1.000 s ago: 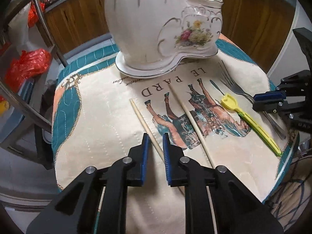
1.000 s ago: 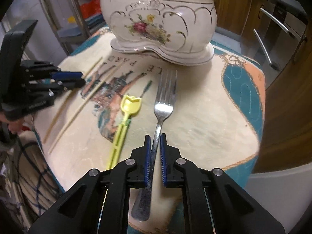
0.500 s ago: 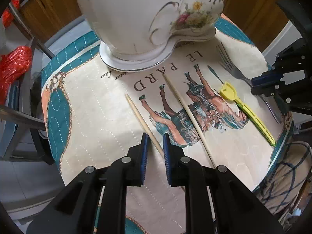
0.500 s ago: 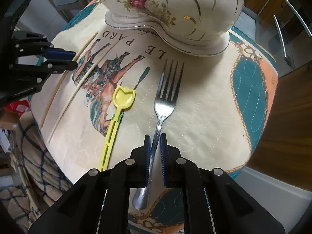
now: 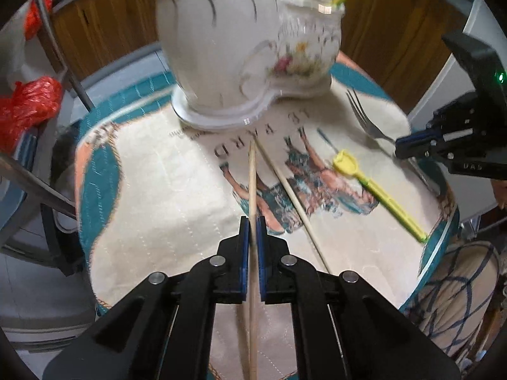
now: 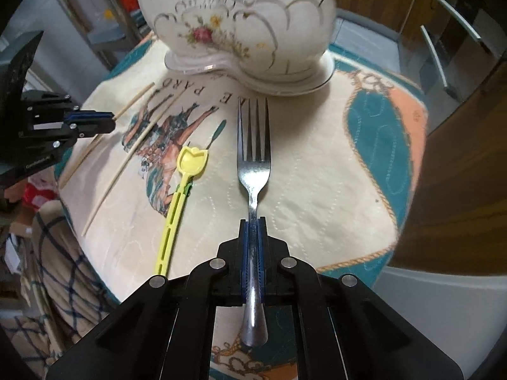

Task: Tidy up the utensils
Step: 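Grasp the silver fork with the right gripper while the left grasps a chopstick, then lift the silver fork and chopstick and carry both over the ceramic holder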

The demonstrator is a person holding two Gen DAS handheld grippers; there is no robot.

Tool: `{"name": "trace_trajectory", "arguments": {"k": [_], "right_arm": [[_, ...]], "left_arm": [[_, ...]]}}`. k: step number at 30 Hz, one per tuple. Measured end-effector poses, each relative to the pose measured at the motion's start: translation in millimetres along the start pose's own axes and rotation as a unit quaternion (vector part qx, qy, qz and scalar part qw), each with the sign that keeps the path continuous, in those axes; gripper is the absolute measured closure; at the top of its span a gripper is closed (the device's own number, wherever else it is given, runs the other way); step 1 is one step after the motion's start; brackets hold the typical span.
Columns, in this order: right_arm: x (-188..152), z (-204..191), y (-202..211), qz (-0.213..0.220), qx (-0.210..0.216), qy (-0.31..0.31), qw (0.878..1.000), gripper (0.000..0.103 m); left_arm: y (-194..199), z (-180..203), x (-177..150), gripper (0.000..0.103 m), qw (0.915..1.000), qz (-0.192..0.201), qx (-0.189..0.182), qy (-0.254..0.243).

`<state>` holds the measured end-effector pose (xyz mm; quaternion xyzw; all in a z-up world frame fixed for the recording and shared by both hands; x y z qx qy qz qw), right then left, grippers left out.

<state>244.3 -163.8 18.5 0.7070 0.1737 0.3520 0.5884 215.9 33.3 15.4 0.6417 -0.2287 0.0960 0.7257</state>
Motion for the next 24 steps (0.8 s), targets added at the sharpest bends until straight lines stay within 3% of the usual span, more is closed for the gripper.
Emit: {"name": "trace_trajectory", "arguments": {"k": [6,9,14,19,24], "right_arm": [[-13,12,31,0.080,0.020,-0.039,0.996,0.097],[-21,23,47,0.122,0.023,-0.065,0.990,0.097],[-26,36,67,0.185,0.034,-0.103,0.977,0.097],[-26,41,81,0.231,0.033,-0.119,0.965,0.097],[-20,42,91,0.263,0.027,-0.126,0.956,0.097]], "left_arm": [[27,-12,0,0.099,0.9963,0.069,-0.023,0.046],[43,-18,-2,0.099,0.9910,0.121,0.000,0.057],[63,-24,-1,0.099,0.9811,0.178,0.005,0.076],[78,-14,3,0.099,0.9746,0.214,0.027,0.060],[87,-6,10,0.098,0.9695,0.238,0.025,0.054]]}}
Point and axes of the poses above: each gripper's, at about its wrist camera, not at the fingertips, and y roughly against the way its jaws point, z to its right, x to its top, the point moved 2 cm from there along -y, roughly the way its jaws point, and after that the axes turned 3 degrees about y, right-handed, at the moved point
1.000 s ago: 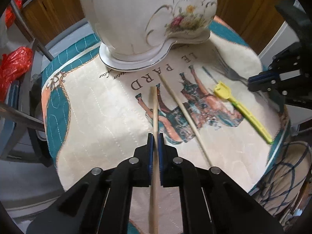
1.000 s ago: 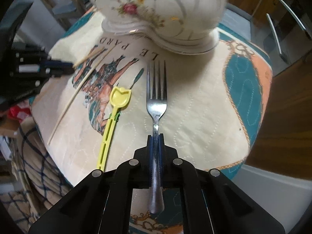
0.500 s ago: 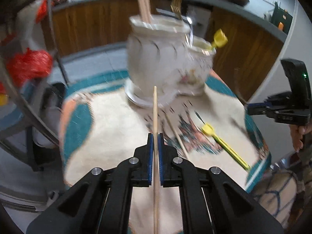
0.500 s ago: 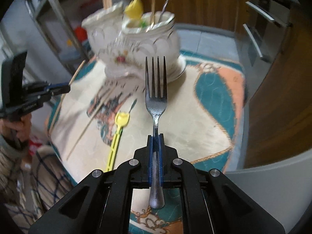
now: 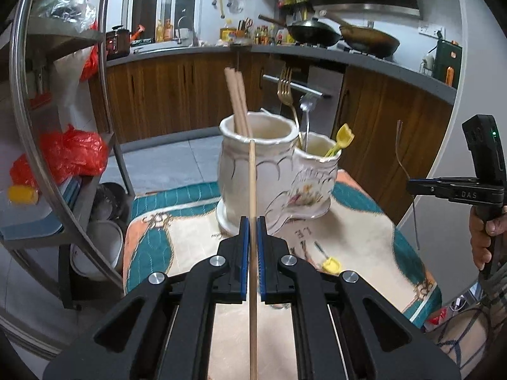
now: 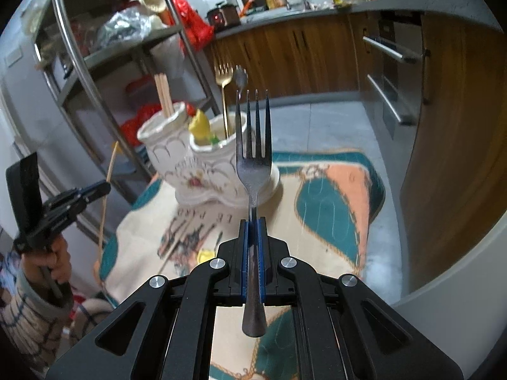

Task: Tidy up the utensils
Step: 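Lift the silver fork and chopstick and carry both over the ceramic holder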

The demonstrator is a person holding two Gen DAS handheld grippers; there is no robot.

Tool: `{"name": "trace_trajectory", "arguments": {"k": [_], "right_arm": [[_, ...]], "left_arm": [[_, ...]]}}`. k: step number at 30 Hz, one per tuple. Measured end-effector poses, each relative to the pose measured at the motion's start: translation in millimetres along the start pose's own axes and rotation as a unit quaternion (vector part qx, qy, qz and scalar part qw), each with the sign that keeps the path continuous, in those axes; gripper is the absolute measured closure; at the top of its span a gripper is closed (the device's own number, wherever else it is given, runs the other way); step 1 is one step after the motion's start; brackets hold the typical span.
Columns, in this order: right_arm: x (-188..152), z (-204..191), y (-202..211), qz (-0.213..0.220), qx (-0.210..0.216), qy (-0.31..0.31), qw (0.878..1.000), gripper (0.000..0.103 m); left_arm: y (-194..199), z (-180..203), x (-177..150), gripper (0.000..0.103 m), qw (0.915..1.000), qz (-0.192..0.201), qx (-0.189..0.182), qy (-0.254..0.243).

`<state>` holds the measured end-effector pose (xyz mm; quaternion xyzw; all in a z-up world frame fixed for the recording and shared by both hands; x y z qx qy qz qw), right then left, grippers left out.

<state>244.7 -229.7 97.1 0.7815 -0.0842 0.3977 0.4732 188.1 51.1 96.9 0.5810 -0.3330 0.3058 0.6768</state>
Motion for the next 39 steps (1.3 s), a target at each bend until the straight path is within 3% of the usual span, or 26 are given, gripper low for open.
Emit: {"name": "trace_trajectory", "arguments": {"k": [12,23,32,39], "right_arm": [[46,-7,24,0.094,0.033,-0.008,0.995,0.097],[86,-13,8,0.140,0.061,-0.007,0.988,0.097],[123,-24,-7,0.200,0.029,0.021,0.979,0.097],[135,-38,-39,0.202,0.009,0.057,0.978,0.097]], "left_arm": [[-2,-2,30,0.099,0.9981,0.046,-0.024,0.032],[-4,5,76,0.098,0.9913,0.112,-0.053,0.046],[1,1,126,0.098,0.9730,0.210,-0.069,0.065],[-15,-1,143,0.098,0.9607,0.269,-0.046,0.051]]}}
Point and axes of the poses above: each gripper's, at about its wrist camera, not at the fingertips, and y roughly against the way its jaws point, z to its right, x to its top, the point moved 2 cm from there along -y, roughly the way its jaws point, and after that the axes turned 3 degrees about y, right-handed, at the moved point
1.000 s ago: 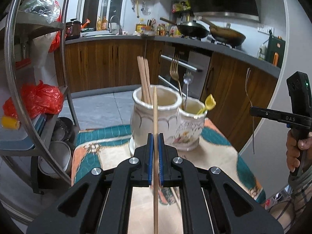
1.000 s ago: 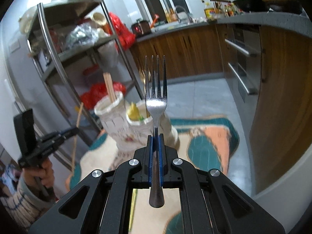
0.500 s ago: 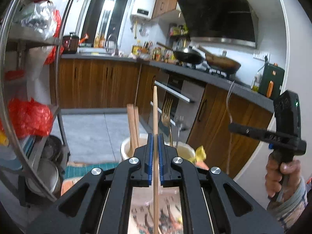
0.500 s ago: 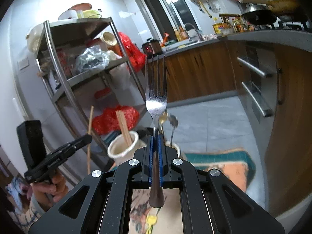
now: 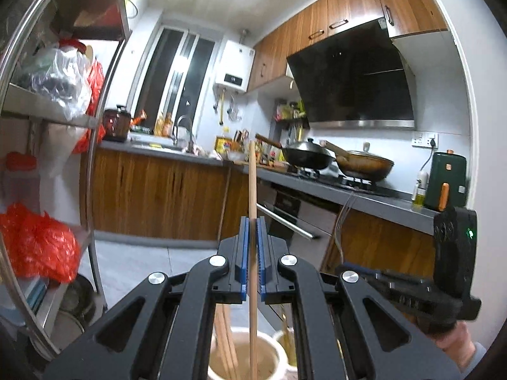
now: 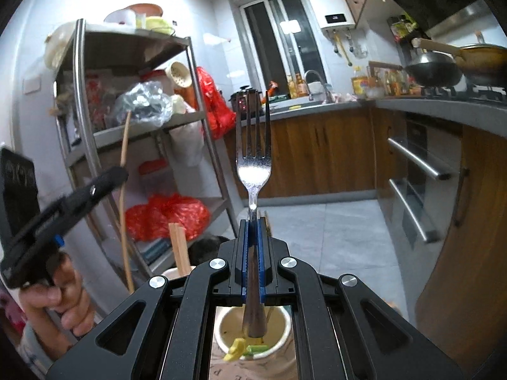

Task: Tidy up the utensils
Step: 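Lift the silver fork and chopstick and carry both over the ceramic holder, then open the right gripper dropping the fork while the left drops the chopstick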

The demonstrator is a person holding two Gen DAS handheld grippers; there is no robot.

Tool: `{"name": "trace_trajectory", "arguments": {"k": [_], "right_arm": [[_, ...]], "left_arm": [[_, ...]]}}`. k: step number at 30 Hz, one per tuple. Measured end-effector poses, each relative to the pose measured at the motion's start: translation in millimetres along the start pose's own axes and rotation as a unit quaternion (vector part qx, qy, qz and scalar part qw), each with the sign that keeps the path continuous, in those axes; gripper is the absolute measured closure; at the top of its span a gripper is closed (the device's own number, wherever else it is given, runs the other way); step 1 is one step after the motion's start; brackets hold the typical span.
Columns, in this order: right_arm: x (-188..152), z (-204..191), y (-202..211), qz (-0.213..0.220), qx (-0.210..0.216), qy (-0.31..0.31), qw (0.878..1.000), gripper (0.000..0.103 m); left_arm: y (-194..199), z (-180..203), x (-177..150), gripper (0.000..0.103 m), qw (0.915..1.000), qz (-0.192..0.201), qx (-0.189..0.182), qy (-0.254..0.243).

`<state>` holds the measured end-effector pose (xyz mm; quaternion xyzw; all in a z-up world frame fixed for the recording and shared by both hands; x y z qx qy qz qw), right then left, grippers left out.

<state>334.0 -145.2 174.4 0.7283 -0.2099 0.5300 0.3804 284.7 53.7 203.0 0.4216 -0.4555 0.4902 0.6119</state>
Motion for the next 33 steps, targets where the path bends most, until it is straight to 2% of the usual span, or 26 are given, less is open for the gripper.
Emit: {"name": "trace_trajectory", "arguments": {"k": [3,8,19,26,33], "right_arm": [[-6,0,-10,-0.003,-0.003,0.006,1.000,0.097],[-18,6,-25,-0.008,-0.002,0.003,1.000,0.097],[-49,8,-24,-0.044,-0.013,0.003,0.999,0.097],[-61,3,-24,-0.076,-0.020,0.019,0.997,0.097],[-69,7,-31,-0.105,-0.031,0.020,0.994,0.097]], "left_arm": [[-11,-7,-7,0.098,0.9998,0.012,0.015,0.006],[-24,-22,-27,0.099,0.9992,0.005,0.019,0.036],[-9,-8,-82,0.098,0.9990,-0.023,0.037,0.011],[1,-6,-88,0.098,0.9983,-0.034,0.046,-0.008],[-5,-9,-91,0.098,0.9962,-0.054,0.066,-0.019]]}}
Point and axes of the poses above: each gripper's, at about its wrist camera, not at the fingertips, and y roughly against the way its jaws point, z to its right, x to its top, the point moved 2 cm from there along -y, roughly the way its jaws point, and after that the axes turned 3 degrees about y, right-handed, at the moved point
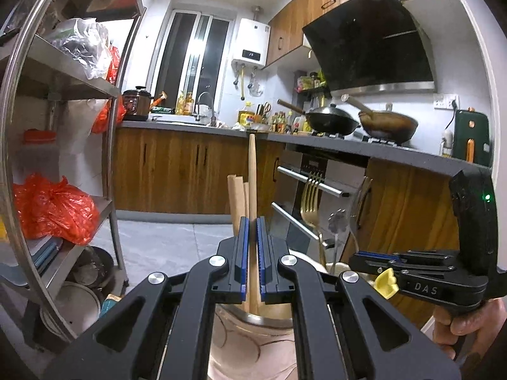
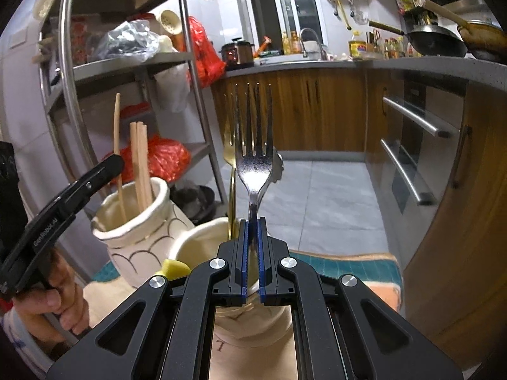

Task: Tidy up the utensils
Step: 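Open the right gripper dropping the fork while the left drops the chopstick, then move both tools back down toward the yellow fork and last chopstick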

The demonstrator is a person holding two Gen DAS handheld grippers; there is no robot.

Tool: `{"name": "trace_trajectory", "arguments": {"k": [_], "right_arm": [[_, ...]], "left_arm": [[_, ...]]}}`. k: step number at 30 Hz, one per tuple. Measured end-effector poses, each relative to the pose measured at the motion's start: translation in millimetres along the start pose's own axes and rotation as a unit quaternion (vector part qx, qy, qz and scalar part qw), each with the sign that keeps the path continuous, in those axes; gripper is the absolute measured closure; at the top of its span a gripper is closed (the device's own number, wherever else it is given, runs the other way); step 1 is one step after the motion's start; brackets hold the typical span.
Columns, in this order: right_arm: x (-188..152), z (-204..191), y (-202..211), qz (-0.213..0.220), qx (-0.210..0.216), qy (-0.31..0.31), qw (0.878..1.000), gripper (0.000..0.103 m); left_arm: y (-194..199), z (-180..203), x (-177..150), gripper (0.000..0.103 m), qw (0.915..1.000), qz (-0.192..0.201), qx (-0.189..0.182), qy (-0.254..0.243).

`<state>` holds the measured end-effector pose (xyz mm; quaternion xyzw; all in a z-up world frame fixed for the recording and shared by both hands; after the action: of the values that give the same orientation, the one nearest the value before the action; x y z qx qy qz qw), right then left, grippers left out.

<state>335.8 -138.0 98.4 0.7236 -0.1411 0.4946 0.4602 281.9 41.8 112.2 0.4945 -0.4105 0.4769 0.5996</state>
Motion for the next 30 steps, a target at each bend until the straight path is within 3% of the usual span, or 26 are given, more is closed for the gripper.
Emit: {"name": "trace_trajectory", "arguments": {"k": [8,11,20,23,26,30], "right_arm": [[-1,-3,-3,-0.007,0.006,-0.001,1.000,0.096],[2,-3,5,0.003,0.010,-0.003,1.000,0.089],[8,-3,36,0.029,0.006,-0.003,1.000,0.081],[7,-1,49,0.036,-0.003,-0.003,0.999,0.074],[3,9,58,0.037,-0.010,-0.020,0.999,0.074],[-6,27,67,0.031,-0.028,-0.051,0.998,0.074]], "left_arm": [[8,1,5,0.096,1.0000,0.005,-0.008,-0.003],[14,2,9,0.095,0.9999,0.010,-0.012,-0.002],[40,-4,16,0.064,0.9996,0.026,-0.009,0.009],[47,-9,12,0.058,0.9998,0.016,0.004,0.014],[57,-15,7,0.051,0.9996,0.002,0.015,0.023],[69,-29,-2,0.050,0.9988,-0.017,0.031,0.033]]}}
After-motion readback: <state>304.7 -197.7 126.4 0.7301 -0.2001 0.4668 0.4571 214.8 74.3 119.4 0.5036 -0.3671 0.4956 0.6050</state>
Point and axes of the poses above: each gripper's, at about its wrist camera, not at the fingertips, and y roughly against the way its jaws point, z to its right, x to its top, the point moved 2 cm from there along -y, roughly the way its jaws point, and after that the axes turned 3 degrees about y, right-handed, at the moved point
